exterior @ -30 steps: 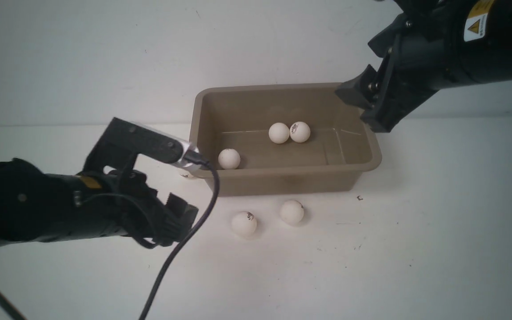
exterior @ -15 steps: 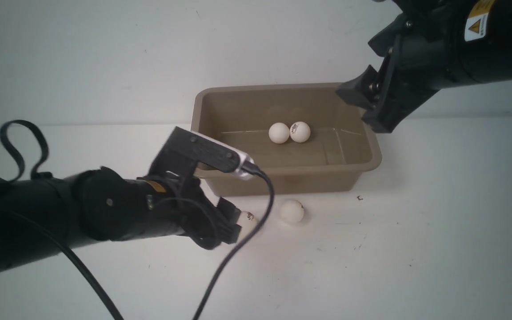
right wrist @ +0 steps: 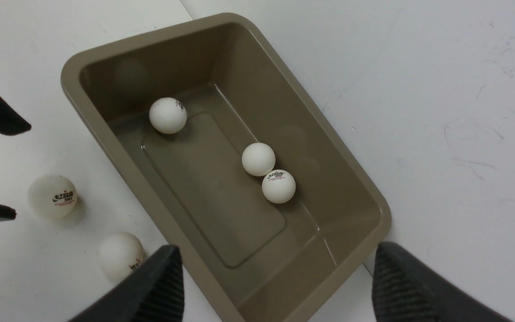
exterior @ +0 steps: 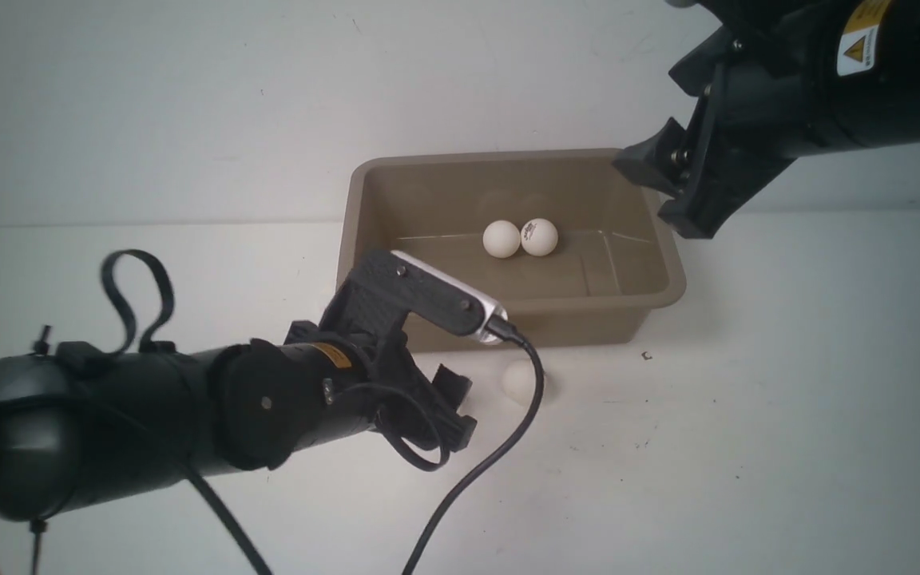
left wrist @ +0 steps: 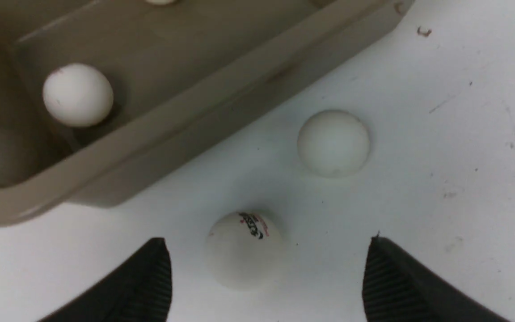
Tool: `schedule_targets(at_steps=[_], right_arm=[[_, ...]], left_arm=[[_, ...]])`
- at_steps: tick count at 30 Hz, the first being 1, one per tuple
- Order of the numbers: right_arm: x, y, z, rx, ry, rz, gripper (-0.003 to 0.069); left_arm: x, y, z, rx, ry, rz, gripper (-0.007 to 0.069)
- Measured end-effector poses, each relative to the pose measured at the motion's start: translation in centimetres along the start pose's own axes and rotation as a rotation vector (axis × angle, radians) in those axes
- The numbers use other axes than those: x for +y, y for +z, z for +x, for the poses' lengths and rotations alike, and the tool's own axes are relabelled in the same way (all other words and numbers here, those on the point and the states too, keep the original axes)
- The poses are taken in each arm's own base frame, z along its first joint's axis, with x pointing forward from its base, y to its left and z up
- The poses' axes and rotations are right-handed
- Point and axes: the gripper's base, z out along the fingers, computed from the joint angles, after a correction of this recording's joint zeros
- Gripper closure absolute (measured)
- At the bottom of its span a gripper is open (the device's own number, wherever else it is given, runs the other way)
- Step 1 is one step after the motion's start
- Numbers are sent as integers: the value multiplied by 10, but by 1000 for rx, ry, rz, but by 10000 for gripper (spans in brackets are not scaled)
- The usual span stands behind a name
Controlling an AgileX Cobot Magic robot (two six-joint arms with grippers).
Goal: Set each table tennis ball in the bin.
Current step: Use the left arm to clamp the table tennis ball closest to it
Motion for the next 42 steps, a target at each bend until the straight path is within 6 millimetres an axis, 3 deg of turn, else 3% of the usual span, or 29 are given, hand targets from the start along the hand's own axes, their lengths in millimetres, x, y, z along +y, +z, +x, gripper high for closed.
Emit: schedule_targets(at_steps=[13, 32, 36, 42], right_arm=[[0, 0, 0, 1, -2, 1, 146], [0, 0, 0, 1, -3, 1, 146], [0, 0, 0, 1, -6, 2, 146], [-1, 0, 0, 5, -16, 8, 146]], left_arm=[[-12, 35, 17, -33, -11, -67, 111], [-6, 54, 28, -71, -28, -142, 111], [-5, 54, 26, -88, -31, -150, 153], [-5, 58, 31, -77, -21, -152, 312]])
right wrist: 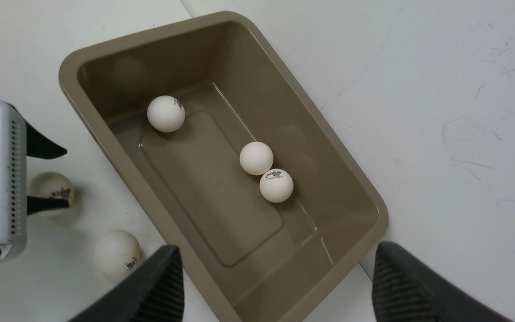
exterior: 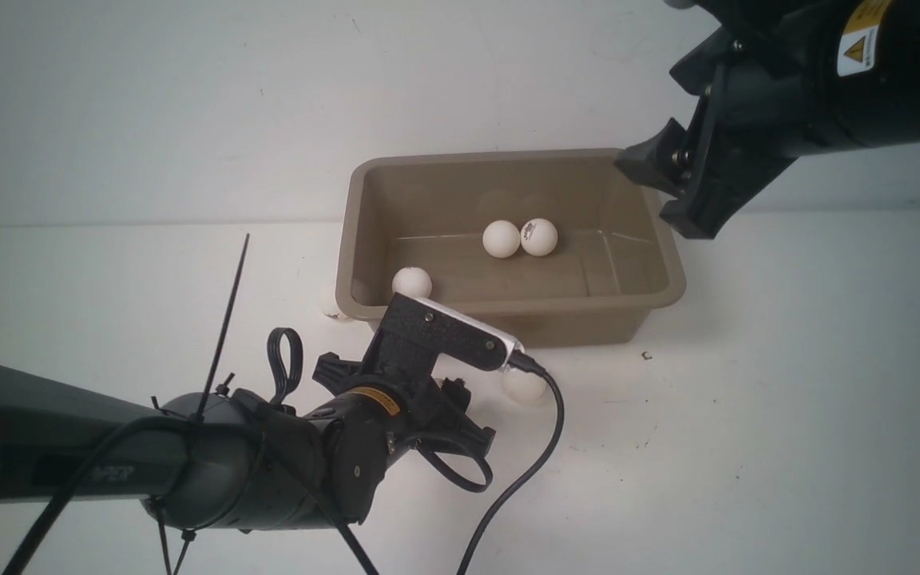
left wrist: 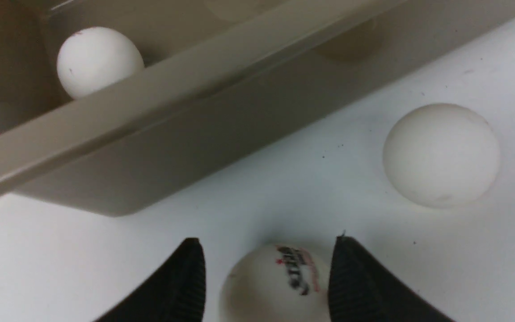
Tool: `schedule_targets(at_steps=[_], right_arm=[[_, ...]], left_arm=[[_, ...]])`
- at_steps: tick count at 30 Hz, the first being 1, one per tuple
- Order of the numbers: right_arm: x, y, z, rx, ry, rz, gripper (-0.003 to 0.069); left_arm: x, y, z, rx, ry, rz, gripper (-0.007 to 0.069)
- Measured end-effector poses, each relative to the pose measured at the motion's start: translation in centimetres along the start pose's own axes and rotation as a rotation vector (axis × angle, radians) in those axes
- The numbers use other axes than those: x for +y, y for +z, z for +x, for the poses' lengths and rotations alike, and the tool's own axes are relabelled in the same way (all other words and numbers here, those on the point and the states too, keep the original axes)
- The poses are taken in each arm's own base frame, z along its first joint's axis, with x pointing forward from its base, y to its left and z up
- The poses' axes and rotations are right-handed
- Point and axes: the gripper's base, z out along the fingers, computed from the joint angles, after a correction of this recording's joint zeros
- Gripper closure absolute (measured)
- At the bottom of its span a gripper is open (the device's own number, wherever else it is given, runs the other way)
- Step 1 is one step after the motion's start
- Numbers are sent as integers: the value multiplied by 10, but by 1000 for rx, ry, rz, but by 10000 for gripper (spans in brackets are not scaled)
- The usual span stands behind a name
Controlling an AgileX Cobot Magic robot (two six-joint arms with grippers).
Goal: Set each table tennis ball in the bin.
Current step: Use the left arm to clamp the table tennis ball closest to it
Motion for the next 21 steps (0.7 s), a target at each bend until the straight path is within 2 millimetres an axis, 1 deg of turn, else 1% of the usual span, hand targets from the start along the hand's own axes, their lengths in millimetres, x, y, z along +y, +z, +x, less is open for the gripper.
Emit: schedule_targets(at_steps=[1, 4, 16, 19, 21], right_arm=[[0, 0, 0, 2, -5, 3, 146], [-1, 0, 0, 4, -11, 7, 146], [-1, 0, 1, 7, -19, 12, 146], [-1, 0, 1, 7, -19, 12, 146], [-1, 0, 1, 7, -19, 12, 146]], left_arm=[[0, 2, 2, 2, 7, -2, 337], [0, 4, 0, -18, 13, -8, 377], [0, 4, 0, -20, 18, -6, 375], [0, 4, -1, -23, 17, -7, 392], [0, 2, -2, -31, 16, -8, 434]])
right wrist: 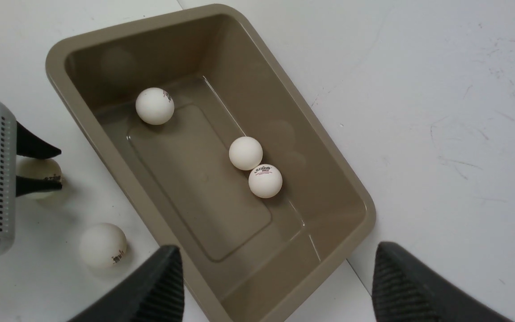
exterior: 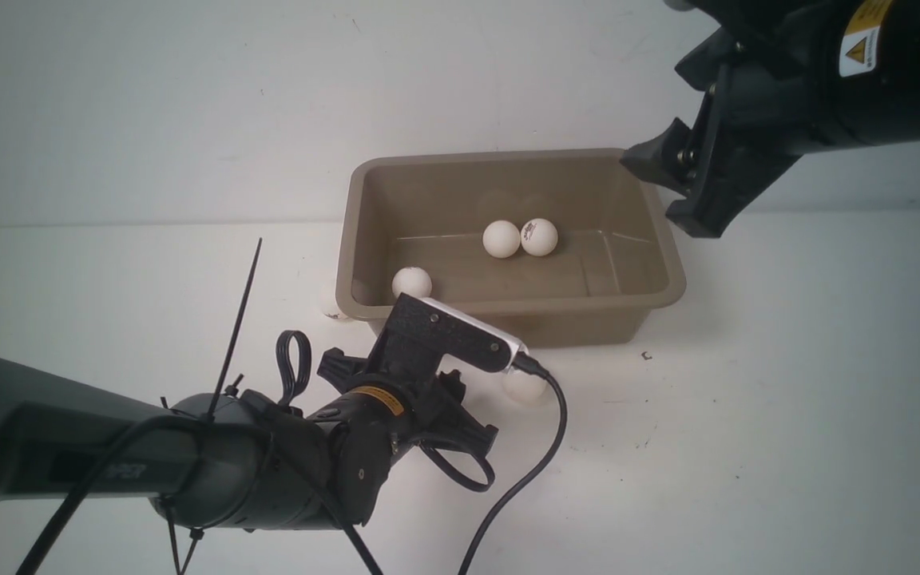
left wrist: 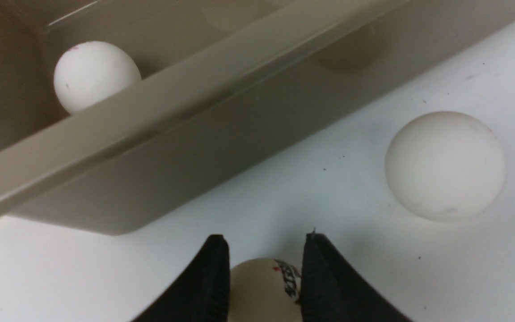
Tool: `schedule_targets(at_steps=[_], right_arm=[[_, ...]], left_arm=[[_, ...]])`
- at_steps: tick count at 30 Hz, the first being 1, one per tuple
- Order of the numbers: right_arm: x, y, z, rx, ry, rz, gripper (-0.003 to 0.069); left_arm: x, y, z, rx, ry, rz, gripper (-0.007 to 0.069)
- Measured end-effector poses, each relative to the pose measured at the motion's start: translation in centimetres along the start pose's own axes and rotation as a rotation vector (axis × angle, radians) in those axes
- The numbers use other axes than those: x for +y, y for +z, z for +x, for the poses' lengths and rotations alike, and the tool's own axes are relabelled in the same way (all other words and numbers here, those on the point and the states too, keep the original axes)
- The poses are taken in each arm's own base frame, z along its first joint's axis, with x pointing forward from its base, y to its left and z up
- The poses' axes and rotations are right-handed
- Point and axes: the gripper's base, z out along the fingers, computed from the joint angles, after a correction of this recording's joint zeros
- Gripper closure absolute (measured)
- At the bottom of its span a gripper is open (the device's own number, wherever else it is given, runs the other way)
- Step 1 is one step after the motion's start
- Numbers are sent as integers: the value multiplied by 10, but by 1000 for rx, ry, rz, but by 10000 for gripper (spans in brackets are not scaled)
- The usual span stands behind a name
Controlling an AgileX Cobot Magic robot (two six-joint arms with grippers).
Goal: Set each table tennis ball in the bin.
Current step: Use the left arm to clamp the table tennis ball closest to it
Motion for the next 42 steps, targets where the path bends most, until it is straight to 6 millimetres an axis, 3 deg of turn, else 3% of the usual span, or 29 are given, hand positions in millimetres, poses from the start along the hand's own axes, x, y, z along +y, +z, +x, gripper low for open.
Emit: schedule_targets(at_steps=[8, 14, 19, 25, 29, 34, 42], right_arm=[[-1, 0, 0, 3, -9, 6, 146], [-1, 0, 0, 1, -11, 9, 146], [-1, 0, 0, 2, -16, 12, 146], [-2, 0, 0, 5, -26, 19, 146], [-2, 0, 0, 5, -28, 20, 146], [-2, 0, 0, 5, -28, 20, 146], [-2, 0, 0, 5, -28, 20, 146]], left_arm=[[1, -17, -21, -50, -13, 23, 577], [-2, -20, -23, -41, 43, 65, 573], [-5, -22, -19, 4, 60, 102, 503], [-7, -33, -24, 54, 61, 153, 248], [-6, -45, -32, 63, 28, 176, 130], [-5, -62, -35, 152, -27, 237, 108], [6, -81, -38, 247, -71, 297, 145]])
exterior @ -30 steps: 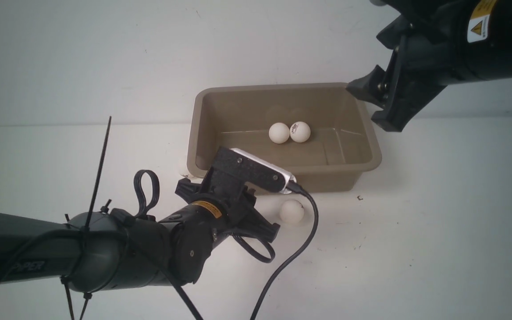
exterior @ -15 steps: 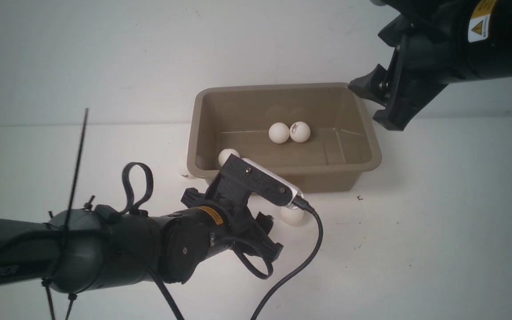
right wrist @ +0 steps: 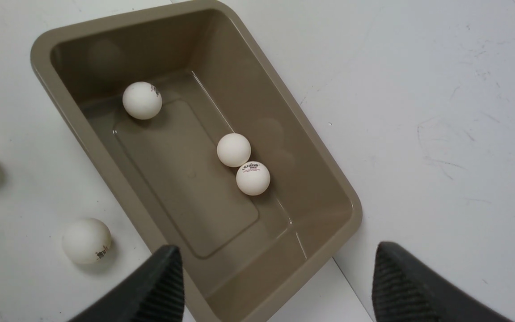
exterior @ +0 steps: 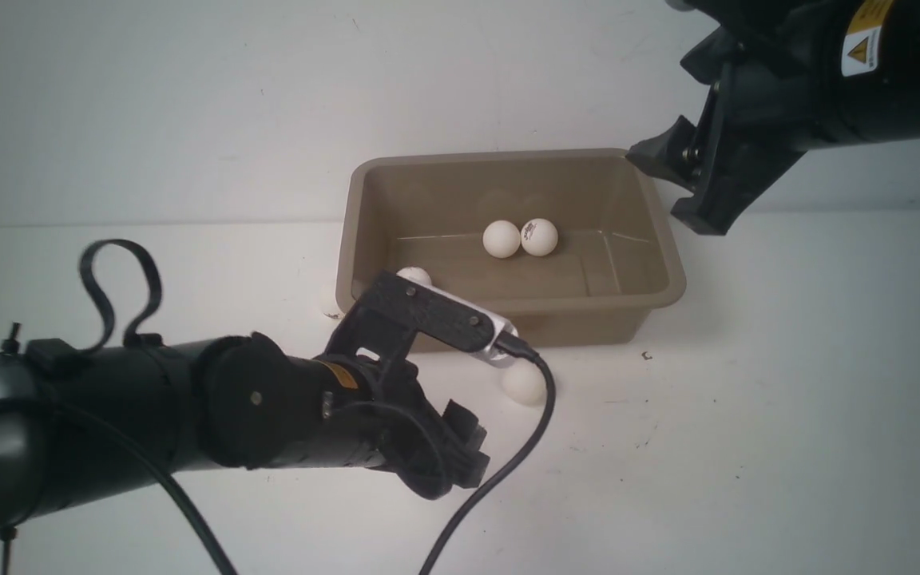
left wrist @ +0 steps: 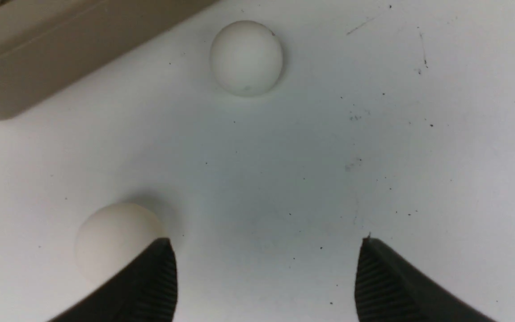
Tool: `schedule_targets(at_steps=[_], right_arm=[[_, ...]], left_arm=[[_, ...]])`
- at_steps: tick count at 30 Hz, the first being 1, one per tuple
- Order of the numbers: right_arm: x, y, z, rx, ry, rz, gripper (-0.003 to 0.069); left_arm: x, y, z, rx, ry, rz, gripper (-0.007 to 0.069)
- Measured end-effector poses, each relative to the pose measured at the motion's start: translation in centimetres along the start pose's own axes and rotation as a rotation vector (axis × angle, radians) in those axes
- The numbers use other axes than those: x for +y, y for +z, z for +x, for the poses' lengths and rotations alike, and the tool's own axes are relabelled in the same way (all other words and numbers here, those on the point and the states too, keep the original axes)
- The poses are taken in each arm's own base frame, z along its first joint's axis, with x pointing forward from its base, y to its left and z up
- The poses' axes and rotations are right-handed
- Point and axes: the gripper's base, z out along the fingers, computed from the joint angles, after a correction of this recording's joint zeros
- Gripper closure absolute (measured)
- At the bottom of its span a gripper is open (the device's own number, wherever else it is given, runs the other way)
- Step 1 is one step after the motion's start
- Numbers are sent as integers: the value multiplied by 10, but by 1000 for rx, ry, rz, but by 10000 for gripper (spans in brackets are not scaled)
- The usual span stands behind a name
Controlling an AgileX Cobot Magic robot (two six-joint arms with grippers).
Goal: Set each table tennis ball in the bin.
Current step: Use the left arm to clamp the table tennis ball closest to it
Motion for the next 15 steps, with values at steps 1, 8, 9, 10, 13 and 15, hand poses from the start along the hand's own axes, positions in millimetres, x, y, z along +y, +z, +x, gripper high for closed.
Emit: schedule_targets(at_steps=[1, 8, 9, 10, 13, 15], right_arm=[[0, 0, 0, 0, 0, 0, 146], [0, 0, 0, 2, 0, -1, 146], [0, 0, 0, 2, 0, -1, 146], [0, 0, 0, 2, 1, -2, 146], [0, 0, 0, 2, 1, -2, 146], [0, 0, 0, 2, 1, -2, 146]], left_arm=[[0, 0, 0, 1, 0, 1, 146], [28, -6, 3, 62, -79, -26, 146], [32, -6, 4, 66, -87, -30, 146], [34, -7, 4, 65, -94, -35, 146], [38, -7, 3, 60, -102, -46, 146], [41, -8, 3, 54, -102, -54, 146]])
